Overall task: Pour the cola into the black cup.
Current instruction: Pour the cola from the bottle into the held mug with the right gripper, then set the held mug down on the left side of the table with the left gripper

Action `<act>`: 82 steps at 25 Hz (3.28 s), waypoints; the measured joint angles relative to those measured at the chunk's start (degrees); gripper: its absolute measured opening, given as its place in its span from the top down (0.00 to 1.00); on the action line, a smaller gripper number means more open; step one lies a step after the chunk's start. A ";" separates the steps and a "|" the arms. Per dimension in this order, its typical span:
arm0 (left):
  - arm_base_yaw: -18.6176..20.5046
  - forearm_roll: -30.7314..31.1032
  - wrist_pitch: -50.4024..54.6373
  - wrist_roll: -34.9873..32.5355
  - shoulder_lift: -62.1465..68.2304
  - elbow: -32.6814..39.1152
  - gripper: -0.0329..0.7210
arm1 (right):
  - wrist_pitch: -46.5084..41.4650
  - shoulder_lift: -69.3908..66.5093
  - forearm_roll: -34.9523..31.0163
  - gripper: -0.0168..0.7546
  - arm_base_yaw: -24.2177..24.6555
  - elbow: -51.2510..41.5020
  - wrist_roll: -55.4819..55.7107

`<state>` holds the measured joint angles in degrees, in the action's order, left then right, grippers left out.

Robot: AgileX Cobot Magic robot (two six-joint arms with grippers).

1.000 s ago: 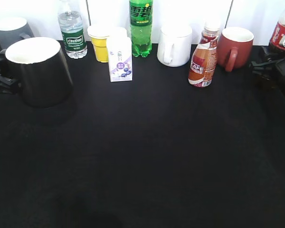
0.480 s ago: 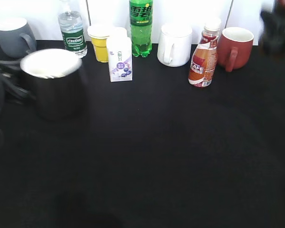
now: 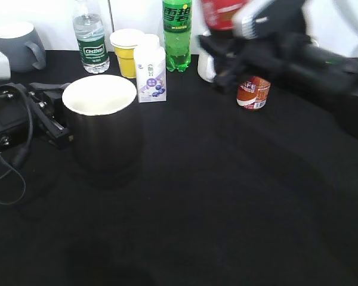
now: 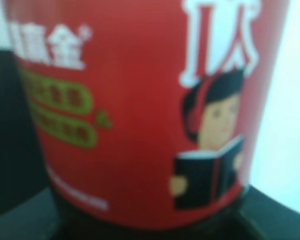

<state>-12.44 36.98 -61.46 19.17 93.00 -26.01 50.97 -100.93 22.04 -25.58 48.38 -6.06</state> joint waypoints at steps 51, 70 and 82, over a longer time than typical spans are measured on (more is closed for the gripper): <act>0.00 -4.42 -0.33 -3.02 0.00 0.00 0.90 | 2.56 -6.08 -7.44 0.48 -3.08 7.00 -51.13; 7.91 -28.30 0.84 -15.20 1.31 -0.96 0.90 | -0.80 12.56 -19.10 0.48 -0.36 -15.38 10.99; 11.74 -32.43 2.85 -15.50 29.37 -28.14 0.90 | -1.64 17.83 -25.50 0.48 8.03 -20.91 7.50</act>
<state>-0.70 4.55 -58.62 3.68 122.37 -54.16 49.33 -83.09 -3.46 -17.55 27.47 1.44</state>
